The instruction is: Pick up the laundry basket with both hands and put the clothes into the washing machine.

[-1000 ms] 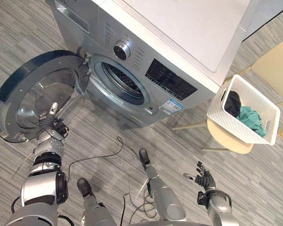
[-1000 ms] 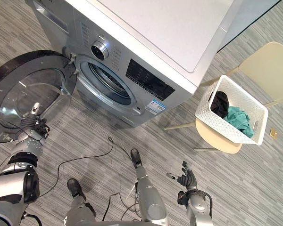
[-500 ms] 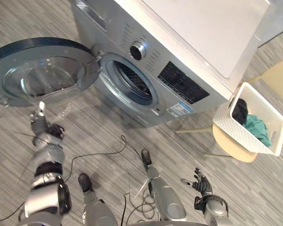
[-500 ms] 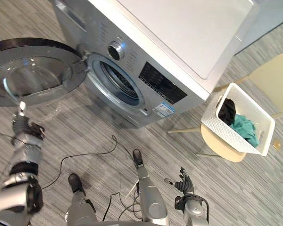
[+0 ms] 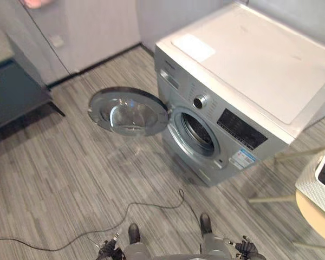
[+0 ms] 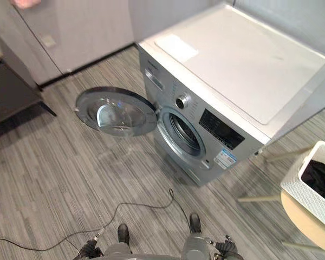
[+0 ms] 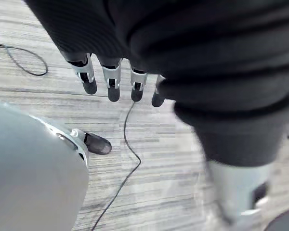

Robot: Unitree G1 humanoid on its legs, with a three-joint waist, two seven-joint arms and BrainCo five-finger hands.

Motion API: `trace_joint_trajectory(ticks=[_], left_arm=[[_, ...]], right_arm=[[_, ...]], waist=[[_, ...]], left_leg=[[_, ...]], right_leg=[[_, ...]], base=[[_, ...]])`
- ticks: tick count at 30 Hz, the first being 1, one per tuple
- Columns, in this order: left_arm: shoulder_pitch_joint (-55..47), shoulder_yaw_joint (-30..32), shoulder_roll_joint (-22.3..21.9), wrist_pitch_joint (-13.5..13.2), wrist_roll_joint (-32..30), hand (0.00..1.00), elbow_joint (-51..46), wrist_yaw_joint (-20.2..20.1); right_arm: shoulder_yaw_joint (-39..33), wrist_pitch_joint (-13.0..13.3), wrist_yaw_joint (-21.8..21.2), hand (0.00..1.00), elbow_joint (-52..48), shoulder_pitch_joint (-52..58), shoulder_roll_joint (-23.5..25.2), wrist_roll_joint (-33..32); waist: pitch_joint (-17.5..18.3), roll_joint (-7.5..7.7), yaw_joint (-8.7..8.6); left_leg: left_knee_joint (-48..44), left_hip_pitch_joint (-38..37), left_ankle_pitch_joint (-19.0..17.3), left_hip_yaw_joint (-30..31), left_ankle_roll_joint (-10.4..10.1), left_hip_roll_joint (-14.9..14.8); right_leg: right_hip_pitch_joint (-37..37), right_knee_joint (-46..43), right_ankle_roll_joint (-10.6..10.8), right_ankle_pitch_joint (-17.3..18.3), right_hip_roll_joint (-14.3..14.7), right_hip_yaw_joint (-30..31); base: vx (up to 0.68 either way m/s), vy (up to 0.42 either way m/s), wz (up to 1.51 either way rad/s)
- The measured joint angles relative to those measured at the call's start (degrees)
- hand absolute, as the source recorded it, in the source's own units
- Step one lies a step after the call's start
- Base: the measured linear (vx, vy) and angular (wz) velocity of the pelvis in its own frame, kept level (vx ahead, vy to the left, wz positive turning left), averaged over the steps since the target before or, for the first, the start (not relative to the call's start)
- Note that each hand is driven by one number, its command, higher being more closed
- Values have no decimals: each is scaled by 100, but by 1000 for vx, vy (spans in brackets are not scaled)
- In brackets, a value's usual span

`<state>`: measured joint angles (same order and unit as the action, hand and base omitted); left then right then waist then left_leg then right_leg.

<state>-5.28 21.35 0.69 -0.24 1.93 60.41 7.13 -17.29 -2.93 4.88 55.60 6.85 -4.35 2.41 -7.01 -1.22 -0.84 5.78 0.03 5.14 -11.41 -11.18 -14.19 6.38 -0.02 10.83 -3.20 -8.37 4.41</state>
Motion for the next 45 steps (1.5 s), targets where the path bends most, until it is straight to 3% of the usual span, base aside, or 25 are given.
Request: trace_joint_trajectory(ticks=[5,7,9,12,14,15,16,17,20,24,26,27,28,30,31,32,34,35,36,37,38,39,40,42,45], left_arm=[[20,-114,-52,12,-723,0,-5,-128],[27,-129,-52,58,-722,0,-51,-138],[11,-171,-49,108,-724,0,-197,-146],[25,-292,-138,127,-722,0,-276,-129],[-1,-286,-337,118,-703,0,-391,-85],[-12,-294,-396,121,-704,0,-397,-85],[0,-294,-414,123,-705,0,-398,-87],[-19,-284,-412,123,-709,0,-379,-98],[-26,13,-302,112,-682,0,-361,-91],[43,178,-295,132,-506,0,-181,-78],[174,153,-263,162,-520,0,-128,-74],[280,167,-272,167,-541,0,-132,-76],[443,180,-282,164,-539,0,-144,-71],[583,171,-292,163,-534,0,-159,-69],[771,167,-387,156,-519,0,-190,-70],[802,170,-419,147,-482,0,-191,-73],[897,148,-505,108,-474,0,-149,-105],[898,157,-518,107,-475,0,-135,-106],[876,185,-577,86,-477,0,-189,-88],[911,175,-570,82,-481,0,-208,-74],[928,145,-561,79,-483,0,-215,-80],[864,151,-534,73,-484,0,-197,-85],[771,155,-453,95,-486,0,-47,-89],[695,82,-514,119,-499,0,256,-118],[585,188,-502,130,-495,0,287,-72]], right_arm=[[32,9,-6,0,142,-26,-2,0],[47,6,-8,0,140,-70,2,15],[136,-3,-12,0,142,-151,2,50],[154,-7,-7,0,140,-334,31,48],[136,-11,-5,0,158,-571,8,39],[145,-9,-13,0,131,-649,47,37],[148,-8,-16,0,52,-661,75,32],[168,-21,-31,0,24,-626,266,22],[137,-36,-125,0,-112,-555,518,-15],[-258,12,-86,0,-390,-62,498,-156],[-408,13,-77,0,-428,131,508,-248],[-434,18,-77,0,-448,118,543,-238],[-521,22,-71,0,-409,62,555,-236],[-639,11,-40,0,-396,-64,598,-250],[-771,8,12,0,-228,-88,582,-240],[-777,10,21,0,-148,-77,596,-242],[-809,25,1,0,-122,-74,629,-219],[-816,23,-1,0,-85,-88,616,-206],[-926,-13,-17,0,-88,-210,493,-186],[-961,-20,-16,0,-74,-268,483,-177],[-988,-61,-6,0,29,-216,501,-176],[-994,-81,-10,0,143,-250,521,-179],[-980,-116,-23,0,250,-333,533,-166],[-988,-121,-14,0,436,-503,418,-107],[-973,-168,-15,0,474,-515,334,59]], waist=[[304,-52,-35],[309,-55,-23],[321,-20,17],[282,-156,83],[274,-317,270],[280,-438,310],[279,-513,294],[292,-449,343],[348,-130,252],[411,-51,162],[434,42,147],[439,34,128],[433,-11,179],[355,-34,141],[219,64,143],[226,107,143],[221,117,126],[246,47,169],[295,-322,147],[291,-179,128],[281,-59,178],[314,7,199],[406,96,165],[304,-132,162],[297,-221,141]], left_leg=[[-87,-181,-11,204,26,-153],[-491,-146,-176,301,211,-285],[-1461,98,-506,282,773,-357],[-2641,428,-585,213,918,-459],[-3520,531,-1399,766,507,78],[-3703,465,-1894,986,514,532],[-3541,388,-2353,1014,679,610],[-3396,293,-2642,1042,818,686],[-2998,112,-2562,480,880,612],[-2128,-88,-2166,-50,831,702],[-1904,-78,-1977,-328,728,725],[-1921,-12,-1820,-446,665,639],[-1807,5,-1665,-867,618,325],[-1638,-146,-1559,-1135,602,249],[-1665,-523,-1559,-1345,591,252],[-1755,-611,-1560,-1381,592,245],[-1856,-943,-1501,-1424,619,137],[-1781,-981,-1472,-1420,664,1],[-1592,-1096,-1393,-1507,596,-314],[-1582,-1114,-1354,-1530,523,-257],[-1583,-1161,-1304,-1540,437,-135],[-1601,-1188,-1306,-1533,432,-162],[-1582,-1168,-1133,-1541,163,-258],[-1622,-1177,-778,-1484,57,-597],[-1911,-1181,-303,-1207,16,-1027]], right_leg=[[-311,-111,-62,157,116,-237],[-415,-283,-160,290,231,-275],[-421,-545,-276,460,281,-241],[-449,-719,-374,485,341,-17],[-306,-829,-389,474,364,430],[-243,-847,-393,471,482,728],[-225,-828,-396,470,659,917],[-194,-794,-517,423,764,1214],[-23,-1368,-613,494,1048,1390],[44,-560,-879,183,1007,1793],[321,-561,-652,-36,1098,1952],[573,-578,-620,-279,1248,1869],[839,-498,-893,-786,1461,1317],[925,-799,-1233,-460,1359,272],[842,-1578,-1388,429,969,-622],[798,-1709,-1331,534,888,-689],[367,-1614,-1249,495,1146,-637],[287,-1400,-1080,426,1268,-522],[504,-2017,-1399,789,1237,-675],[634,-2677,-1406,1125,835,-852],[622,-2843,-1098,1267,29,-1029],[525,-2561,-700,1212,-175,-1008],[325,-2227,-449,1313,-14,-1061],[53,-1739,-602,1215,374,-1146],[-244,-1564,-766,1161,784,-1333]], base=[[-24,-13,22],[-16,-39,13],[-53,-63,-2],[-97,-44,-36],[-101,77,-110],[-90,210,-100],[-104,266,-128],[-65,203,-99],[-2,73,-85],[65,45,-70],[141,7,-88],[188,-11,-153],[179,-49,-154],[133,-121,-99],[130,-140,-64],[109,-185,-60],[117,-211,-49],[160,-215,-72],[107,-134,-48],[123,-184,-39],[67,-150,-12],[110,-341,-24],[144,-429,-30],[126,-438,-26],[65,-339,-4]])
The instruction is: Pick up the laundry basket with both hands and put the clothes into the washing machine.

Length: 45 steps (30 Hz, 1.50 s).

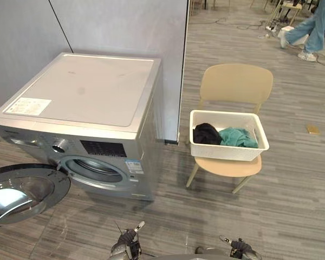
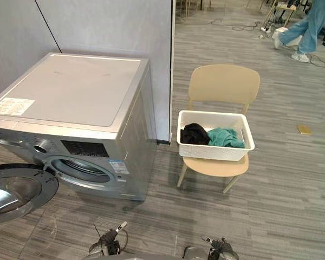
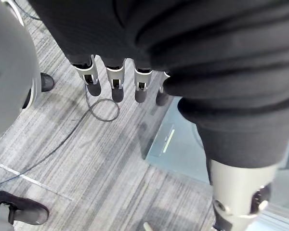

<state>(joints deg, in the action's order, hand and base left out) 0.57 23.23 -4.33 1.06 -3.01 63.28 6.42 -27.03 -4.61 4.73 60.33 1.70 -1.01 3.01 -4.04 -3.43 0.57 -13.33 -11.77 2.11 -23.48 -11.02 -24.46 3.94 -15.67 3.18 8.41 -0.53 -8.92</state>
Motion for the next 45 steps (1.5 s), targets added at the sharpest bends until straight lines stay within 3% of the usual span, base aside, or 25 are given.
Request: trace_joint_trajectory(ticks=[2,3,4,5,6,9,12,13,15,16,18,20,21,22,24,27,29,31,32,34,35,36,39,42,45], left_arm=[[-50,86,51,-9,9,0,-107,3],[-73,228,133,0,11,0,-197,6],[-120,261,202,-9,11,0,-263,18],[-170,275,200,-10,15,0,-276,15],[-259,259,200,-15,19,0,-294,18],[-411,271,173,-25,179,0,-440,14],[-390,405,134,-13,224,0,-474,2],[-344,480,110,-11,214,0,-474,-2],[-356,823,-2,15,222,0,-493,7],[-346,1025,12,19,232,0,-493,4],[-493,1061,-50,38,209,0,-470,10],[-483,967,-62,29,234,0,-538,15],[-418,955,-6,24,236,0,-538,15],[-388,922,33,39,235,0,-524,15],[-287,615,144,42,234,0,-524,17],[-59,308,161,56,205,0,-528,4],[79,140,71,76,182,0,-531,-7],[71,116,33,78,183,0,-527,1],[45,110,100,53,194,0,-533,2],[62,108,91,19,185,0,-524,-3],[53,101,-38,6,157,0,-494,-16],[36,192,-88,-1,-2,0,-294,-95],[-21,219,-94,-10,4,0,-296,-99],[-112,216,-98,-15,2,0,-426,-64],[-119,210,-94,-13,-4,0,-475,130]], right_arm=[[1,9,6,0,8,-20,24,-26],[24,49,15,0,-31,-30,34,-72],[100,77,22,0,-65,-42,29,-70],[114,75,30,0,-75,-100,-17,-68],[109,77,29,0,-58,-131,-116,-69],[119,62,22,0,-59,-101,-153,-68],[396,39,10,0,-301,-115,-42,-56],[529,41,10,0,-366,-184,-46,-37],[803,52,-3,0,-403,-271,-28,-12],[806,70,1,0,-383,-384,93,-8],[901,80,0,0,-394,-433,133,-2],[1139,93,-60,0,-574,-285,271,11],[1150,90,-135,0,-566,-215,338,16],[1149,89,-148,0,-556,-179,350,29],[1103,106,-188,0,-731,46,317,123],[808,126,-172,0,-786,226,222,108],[406,125,-143,0,-794,340,217,-30],[196,123,-112,0,-690,333,232,-33],[108,123,-113,0,-482,391,326,-37],[49,103,-112,0,-361,364,315,-70],[33,86,-123,0,-315,308,209,-75],[16,50,-118,0,-100,264,-51,-62],[189,62,-107,0,-121,236,-62,-70],[698,-52,32,0,-1751,389,113,-269],[852,274,367,0,-4029,744,109,-576]], waist=[[-27,85,38],[-95,190,30],[-204,224,64],[-224,197,83],[-280,126,88],[-312,75,200],[-237,173,315],[-226,79,304],[-304,102,369],[-326,143,426],[-166,-16,498],[-65,133,510],[-104,305,546],[-127,367,547],[-231,487,452],[-254,483,331],[-262,446,331],[-272,463,342],[-222,693,325],[-171,709,323],[-160,468,325],[-154,333,265],[-126,287,165],[-95,264,99],[-85,279,16]], left_leg=[[-587,227,228,190,302,-152],[-1403,627,486,445,890,-228],[-2368,1111,-143,1177,1196,-74],[-2744,1311,-556,1549,1008,166],[-3147,1568,-1028,2044,776,697],[-2773,1885,-1491,1836,881,1477],[-1756,1607,-1735,1512,953,1609],[-1552,1531,-1738,1496,908,1648],[-1932,1647,-1732,1256,908,1680],[-2250,1797,-1810,1263,1167,1747],[-1110,1263,-2011,1170,1160,1830],[-522,1010,-2060,919,1222,2133],[-356,797,-2037,836,1259,2372],[-300,689,-2036,798,1272,2476],[-241,280,-2075,865,1336,2660],[-224,65,-2073,1255,1327,2535],[-59,-112,-2050,1405,1167,2335],[112,-290,-2005,1566,980,2147],[135,-373,-1999,1829,776,2045],[126,-353,-2015,2019,692,1891],[105,-255,-1903,2123,526,1617],[262,-207,-1207,2263,214,1294],[309,-112,-1034,2326,55,1096],[376,100,-1014,2247,30,1008],[362,338,-982,2169,-27,967]], right_leg=[[-96,2,-137,37,91,22],[-202,13,-303,106,139,155],[-306,46,-414,169,149,344],[-335,51,-502,221,171,462],[-405,50,-551,250,206,652],[-552,102,-620,296,310,1015],[-580,309,-569,254,316,1275],[-566,415,-490,174,304,1271],[-753,798,-343,-70,210,1342],[-890,894,-296,-90,87,1432],[-818,730,-134,63,89,1714],[-144,-745,37,611,-131,1663],[197,-1740,326,870,-288,1736],[411,-2335,412,899,-337,1832],[1185,-4705,660,451,-224,2091],[1545,-5393,632,478,-281,1876],[1771,-4674,409,467,-666,1767],[1579,-3082,136,324,-905,1756],[1035,-1127,320,-626,-953,2057],[750,-756,841,-249,-924,1953],[647,-539,750,-296,-774,1664],[247,-269,568,-263,-665,1055],[-44,-2,510,-279,-596,639],[122,87,414,-311,-578,504],[275,156,371,-326,-598,377]], base=[[29,-330,-17],[-19,-234,-47],[-20,-181,-63],[-26,-40,-83],[-10,10,-92],[-11,63,-73],[118,115,-32],[121,148,10],[87,183,-9],[124,265,-57],[144,285,-70],[128,183,-37],[130,120,-33],[173,128,-22],[216,48,9],[208,-110,71],[278,-210,61],[229,-267,37],[265,-406,48],[248,-388,43],[323,-624,96],[296,-644,127],[92,-320,84],[-62,-90,20],[-79,-46,19]])
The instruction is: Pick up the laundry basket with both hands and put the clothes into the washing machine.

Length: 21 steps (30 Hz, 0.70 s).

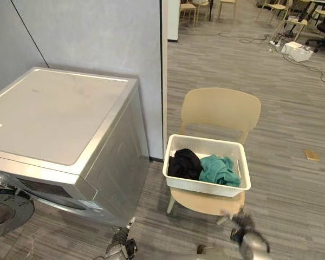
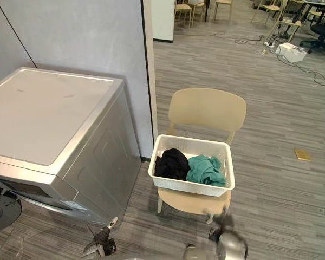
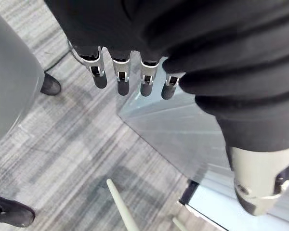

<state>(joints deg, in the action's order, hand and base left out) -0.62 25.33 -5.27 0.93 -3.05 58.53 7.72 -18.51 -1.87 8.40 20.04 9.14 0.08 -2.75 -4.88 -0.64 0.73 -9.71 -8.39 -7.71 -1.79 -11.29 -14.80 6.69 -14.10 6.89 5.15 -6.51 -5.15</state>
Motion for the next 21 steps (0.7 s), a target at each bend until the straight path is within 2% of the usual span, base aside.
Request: trace_joint_trajectory(ticks=[2,5,8,10,12,14,17,20,21], left_arm=[[-99,-7,9,-1,-73,0,-87,14],[-208,-115,4,-1,-383,0,-242,21],[-213,-348,50,-3,-463,0,-247,39],[-155,-627,106,-6,-500,0,-246,118],[-52,-969,156,-14,-492,0,-255,139],[20,-1203,224,-26,-479,0,-289,151],[185,-1578,278,-89,-377,0,-431,249],[376,-1798,422,-206,-30,0,-626,275],[434,-1838,462,-221,24,0,-636,280]], right_arm=[[-80,161,196,0,-1267,157,20,-13],[-64,457,413,0,-2357,31,16,28],[91,577,566,0,-2640,-294,3,151],[375,585,653,0,-2632,-729,-67,314],[773,601,660,0,-2395,-1388,-277,335],[978,603,650,0,-2010,-1915,-454,339],[1154,596,662,0,-742,-3135,-981,460],[1296,461,670,0,978,-4536,-1654,494],[1301,435,672,0,1182,-4734,-1758,487]], waist=[[42,54,-1],[59,65,3],[84,67,4],[69,78,2],[-55,120,24],[-217,161,36],[-617,212,120],[-1157,173,292],[-1261,161,353]], left_leg=[[-24,68,80,-10,-39,-30],[-9,93,118,-216,-85,-83],[8,250,119,-347,-85,-100],[85,459,129,-374,-104,-102],[95,693,128,-324,-104,-84],[96,822,127,-241,-104,-62],[94,1068,95,18,-99,11],[63,1431,-58,188,-64,92],[34,1478,-125,201,-39,106]], right_leg=[[-58,166,-35,-31,-16,-101],[-48,402,-76,-208,51,-42],[74,691,-120,-474,126,83],[197,964,-113,-806,169,138],[302,1200,-143,-1046,182,115],[308,1267,-126,-1117,174,53],[391,1437,-107,-1324,101,-50],[677,1456,-90,-1547,31,-118],[723,1459,-80,-1594,29,-101]], base=[[-64,-37,12],[-27,-36,-18],[-16,-14,-31],[-5,3,-22],[-65,6,3],[-87,3,25],[-151,49,32],[-165,45,18],[-239,56,2]])
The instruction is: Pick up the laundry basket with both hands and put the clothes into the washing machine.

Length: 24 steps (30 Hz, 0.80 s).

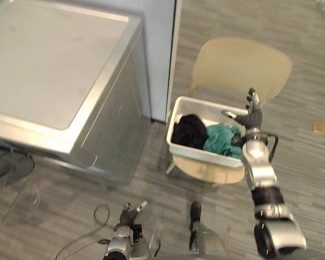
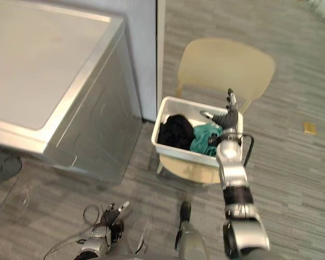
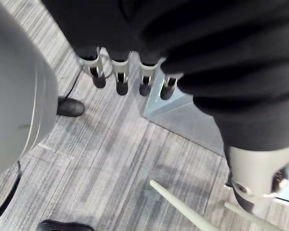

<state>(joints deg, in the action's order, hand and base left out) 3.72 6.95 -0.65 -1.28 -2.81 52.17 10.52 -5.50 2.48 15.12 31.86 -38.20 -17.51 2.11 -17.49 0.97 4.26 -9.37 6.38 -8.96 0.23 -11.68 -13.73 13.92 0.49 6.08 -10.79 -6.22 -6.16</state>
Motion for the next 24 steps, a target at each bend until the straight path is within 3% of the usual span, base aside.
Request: trace_joint_trajectory(ticks=[2,8,14,24], left_arm=[[151,-29,158,-29,118,0,-9,74],[230,9,372,-17,278,0,42,215],[467,-31,390,-21,335,0,198,262],[909,-363,341,-81,552,0,173,460]], right_arm=[[218,-113,-28,0,563,-522,-314,-66],[352,-185,-171,0,1200,-951,-527,-383],[477,-320,-320,0,2128,-1366,-536,-378],[600,-341,-399,0,2655,-2190,-693,-377]], waist=[[-393,-10,26],[-785,-63,116],[-818,-68,143],[-977,-83,304]], left_leg=[[-283,235,-44,126,33,115],[-531,633,-69,295,47,184],[-672,1051,-64,450,46,197],[-803,1554,-46,756,23,217]], right_leg=[[49,9,33,-96,-100,-4],[255,76,21,-242,-136,-36],[539,71,0,-276,-141,-136],[812,62,-29,-298,-143,-363]], base=[[-213,48,10],[-69,11,6],[12,27,7],[-5,16,9]])
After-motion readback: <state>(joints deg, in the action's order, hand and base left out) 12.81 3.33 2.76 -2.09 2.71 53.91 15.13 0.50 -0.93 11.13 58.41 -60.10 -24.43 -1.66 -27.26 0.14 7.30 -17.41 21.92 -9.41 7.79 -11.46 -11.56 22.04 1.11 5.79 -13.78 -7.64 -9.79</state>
